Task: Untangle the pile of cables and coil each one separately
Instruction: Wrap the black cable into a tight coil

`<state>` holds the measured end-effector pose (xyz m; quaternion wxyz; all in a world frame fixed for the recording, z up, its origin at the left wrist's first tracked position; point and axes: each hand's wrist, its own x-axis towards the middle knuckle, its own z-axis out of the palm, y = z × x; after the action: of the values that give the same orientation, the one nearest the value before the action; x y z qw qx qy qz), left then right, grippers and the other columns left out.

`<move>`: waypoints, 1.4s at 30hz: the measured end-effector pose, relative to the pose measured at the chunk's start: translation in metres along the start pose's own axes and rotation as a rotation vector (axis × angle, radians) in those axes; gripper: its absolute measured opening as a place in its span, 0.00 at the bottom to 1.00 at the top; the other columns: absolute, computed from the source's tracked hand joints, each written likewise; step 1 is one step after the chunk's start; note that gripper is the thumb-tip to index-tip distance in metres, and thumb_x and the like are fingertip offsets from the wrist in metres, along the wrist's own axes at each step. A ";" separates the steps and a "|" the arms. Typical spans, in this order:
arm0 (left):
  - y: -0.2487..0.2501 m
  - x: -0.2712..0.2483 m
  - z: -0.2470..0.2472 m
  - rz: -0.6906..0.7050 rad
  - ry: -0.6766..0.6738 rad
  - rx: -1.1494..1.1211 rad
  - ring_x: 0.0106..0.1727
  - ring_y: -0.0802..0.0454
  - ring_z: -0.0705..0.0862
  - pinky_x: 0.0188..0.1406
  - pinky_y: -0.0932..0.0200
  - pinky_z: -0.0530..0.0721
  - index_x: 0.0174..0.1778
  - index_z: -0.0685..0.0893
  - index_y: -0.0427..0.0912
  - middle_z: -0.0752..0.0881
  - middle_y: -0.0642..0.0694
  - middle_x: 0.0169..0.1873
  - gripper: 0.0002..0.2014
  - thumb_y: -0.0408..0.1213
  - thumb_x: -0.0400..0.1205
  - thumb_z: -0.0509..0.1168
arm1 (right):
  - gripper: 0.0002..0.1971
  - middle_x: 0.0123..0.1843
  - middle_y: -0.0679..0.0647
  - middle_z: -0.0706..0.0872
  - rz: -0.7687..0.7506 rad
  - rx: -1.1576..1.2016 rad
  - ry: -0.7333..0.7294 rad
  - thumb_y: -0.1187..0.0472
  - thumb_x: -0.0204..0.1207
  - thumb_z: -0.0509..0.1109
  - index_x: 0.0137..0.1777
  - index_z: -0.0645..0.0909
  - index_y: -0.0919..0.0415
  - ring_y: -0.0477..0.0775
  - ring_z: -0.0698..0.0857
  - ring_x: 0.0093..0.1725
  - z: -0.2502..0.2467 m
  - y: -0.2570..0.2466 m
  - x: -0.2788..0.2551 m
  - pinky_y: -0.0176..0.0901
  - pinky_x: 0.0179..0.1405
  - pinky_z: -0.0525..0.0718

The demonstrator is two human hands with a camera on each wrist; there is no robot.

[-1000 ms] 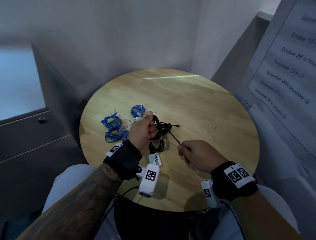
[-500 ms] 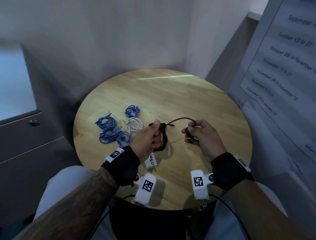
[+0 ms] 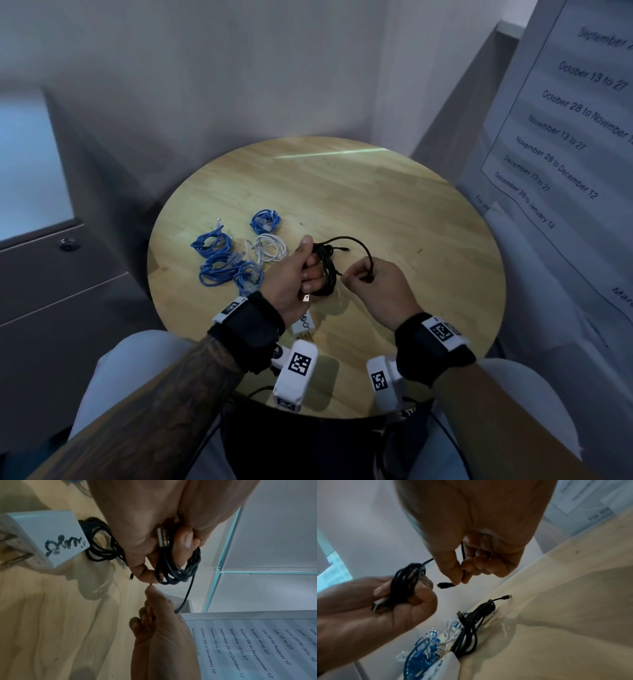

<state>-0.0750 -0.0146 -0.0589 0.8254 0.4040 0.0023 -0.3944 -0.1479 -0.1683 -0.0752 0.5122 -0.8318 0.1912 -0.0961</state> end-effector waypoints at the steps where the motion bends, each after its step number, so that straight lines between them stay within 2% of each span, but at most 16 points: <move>1: 0.000 0.000 0.000 0.002 0.002 0.005 0.18 0.60 0.61 0.19 0.67 0.58 0.30 0.68 0.44 0.63 0.53 0.19 0.22 0.52 0.88 0.53 | 0.04 0.37 0.49 0.88 -0.010 -0.014 -0.024 0.62 0.77 0.76 0.41 0.85 0.58 0.41 0.82 0.34 0.000 0.000 -0.001 0.33 0.37 0.79; 6: 0.005 0.001 -0.004 -0.027 -0.006 0.011 0.17 0.60 0.61 0.21 0.66 0.57 0.31 0.68 0.45 0.62 0.54 0.18 0.22 0.53 0.88 0.53 | 0.05 0.40 0.46 0.85 -0.103 0.181 -0.100 0.68 0.80 0.74 0.44 0.86 0.59 0.40 0.81 0.38 -0.003 -0.004 -0.001 0.28 0.42 0.78; 10: 0.004 0.002 -0.001 -0.112 -0.042 0.046 0.16 0.60 0.61 0.20 0.66 0.62 0.30 0.69 0.45 0.63 0.54 0.18 0.23 0.55 0.88 0.53 | 0.06 0.44 0.49 0.88 -0.148 0.218 -0.091 0.68 0.80 0.74 0.46 0.87 0.56 0.43 0.84 0.43 -0.004 -0.008 0.002 0.31 0.46 0.81; 14: 0.016 0.011 0.009 -0.045 -0.004 0.013 0.17 0.59 0.61 0.33 0.59 0.70 0.30 0.69 0.46 0.62 0.55 0.18 0.23 0.56 0.87 0.54 | 0.05 0.43 0.49 0.87 -0.115 0.151 -0.037 0.67 0.81 0.73 0.46 0.86 0.57 0.36 0.81 0.38 -0.010 -0.007 0.005 0.25 0.41 0.77; 16: 0.024 0.014 0.018 -0.039 0.015 0.031 0.16 0.60 0.60 0.27 0.60 0.78 0.30 0.69 0.47 0.62 0.55 0.18 0.23 0.56 0.87 0.55 | 0.05 0.44 0.49 0.87 -0.148 0.080 0.001 0.67 0.81 0.73 0.46 0.85 0.56 0.33 0.80 0.37 -0.014 -0.004 0.005 0.23 0.40 0.76; 18: 0.027 0.013 0.023 -0.091 0.009 0.054 0.15 0.59 0.61 0.18 0.64 0.76 0.30 0.69 0.47 0.62 0.55 0.18 0.22 0.56 0.87 0.56 | 0.06 0.47 0.48 0.87 -0.183 0.086 0.026 0.67 0.81 0.72 0.48 0.85 0.56 0.32 0.81 0.41 -0.017 -0.005 0.004 0.22 0.43 0.76; 20: 0.024 0.013 0.027 -0.142 -0.013 0.098 0.15 0.59 0.61 0.18 0.64 0.76 0.30 0.69 0.47 0.62 0.55 0.18 0.22 0.55 0.87 0.57 | 0.05 0.47 0.48 0.88 -0.212 0.106 0.045 0.67 0.81 0.72 0.48 0.85 0.57 0.34 0.82 0.43 -0.020 -0.008 0.004 0.23 0.43 0.77; 22: 0.019 0.014 0.031 -0.149 -0.025 0.158 0.15 0.59 0.61 0.24 0.63 0.77 0.30 0.70 0.47 0.62 0.54 0.19 0.22 0.56 0.86 0.58 | 0.05 0.46 0.48 0.89 -0.240 0.092 0.069 0.66 0.82 0.71 0.47 0.85 0.56 0.40 0.84 0.45 -0.023 -0.012 0.004 0.27 0.44 0.79; 24: 0.013 0.017 0.037 -0.097 -0.001 0.196 0.16 0.59 0.61 0.31 0.60 0.73 0.29 0.70 0.47 0.62 0.54 0.19 0.22 0.56 0.86 0.58 | 0.06 0.41 0.44 0.88 -0.221 0.144 0.069 0.66 0.83 0.70 0.46 0.85 0.57 0.41 0.84 0.42 -0.023 -0.017 0.004 0.29 0.44 0.79; 26: 0.011 0.020 0.044 -0.025 0.043 0.191 0.17 0.58 0.62 0.31 0.59 0.62 0.30 0.70 0.47 0.62 0.54 0.19 0.22 0.55 0.86 0.58 | 0.06 0.33 0.40 0.83 -0.134 0.276 0.042 0.65 0.83 0.68 0.47 0.86 0.59 0.40 0.80 0.35 -0.026 -0.025 0.001 0.32 0.39 0.75; 28: 0.010 0.024 0.052 0.059 0.086 0.194 0.19 0.58 0.62 0.29 0.58 0.54 0.31 0.68 0.46 0.62 0.53 0.20 0.21 0.54 0.87 0.58 | 0.06 0.35 0.44 0.81 -0.075 0.375 0.003 0.57 0.78 0.70 0.50 0.85 0.58 0.43 0.77 0.35 -0.031 -0.031 -0.003 0.37 0.37 0.73; 32: 0.009 0.027 0.071 0.174 0.152 0.334 0.18 0.54 0.65 0.23 0.63 0.67 0.27 0.68 0.46 0.65 0.49 0.20 0.23 0.51 0.88 0.58 | 0.17 0.41 0.48 0.81 -0.111 0.286 0.061 0.46 0.72 0.81 0.48 0.79 0.54 0.45 0.80 0.39 -0.034 -0.039 -0.005 0.40 0.44 0.77; 35: 0.007 0.024 0.081 0.237 0.060 0.415 0.21 0.52 0.62 0.28 0.55 0.59 0.28 0.69 0.45 0.62 0.47 0.22 0.23 0.51 0.88 0.57 | 0.20 0.37 0.48 0.80 -0.065 0.359 0.184 0.41 0.72 0.79 0.41 0.77 0.55 0.46 0.78 0.36 -0.039 -0.049 -0.006 0.42 0.43 0.77; 38: 0.007 0.017 0.089 0.263 0.009 0.408 0.25 0.52 0.61 0.31 0.53 0.57 0.30 0.69 0.45 0.61 0.47 0.24 0.22 0.50 0.89 0.56 | 0.19 0.35 0.47 0.81 -0.084 0.397 0.224 0.43 0.73 0.79 0.40 0.79 0.58 0.43 0.79 0.34 -0.044 -0.056 -0.006 0.39 0.40 0.78; 41: 0.009 0.010 0.097 0.298 0.001 0.429 0.24 0.52 0.65 0.28 0.56 0.62 0.33 0.83 0.42 0.71 0.48 0.21 0.23 0.49 0.89 0.55 | 0.15 0.32 0.43 0.84 -0.153 0.410 0.240 0.48 0.74 0.81 0.41 0.81 0.58 0.43 0.84 0.33 -0.043 -0.067 -0.011 0.35 0.36 0.81; 42: 0.009 0.008 0.099 0.304 -0.015 0.434 0.24 0.53 0.65 0.26 0.57 0.62 0.36 0.88 0.42 0.70 0.48 0.21 0.24 0.50 0.89 0.54 | 0.15 0.30 0.42 0.84 -0.168 0.417 0.243 0.49 0.75 0.79 0.40 0.81 0.59 0.43 0.84 0.32 -0.044 -0.071 -0.013 0.36 0.36 0.81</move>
<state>-0.0946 -0.0827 0.0111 0.7691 0.5644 -0.1492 -0.2603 -0.1593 -0.1702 0.0086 0.6363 -0.7035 0.1573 -0.2749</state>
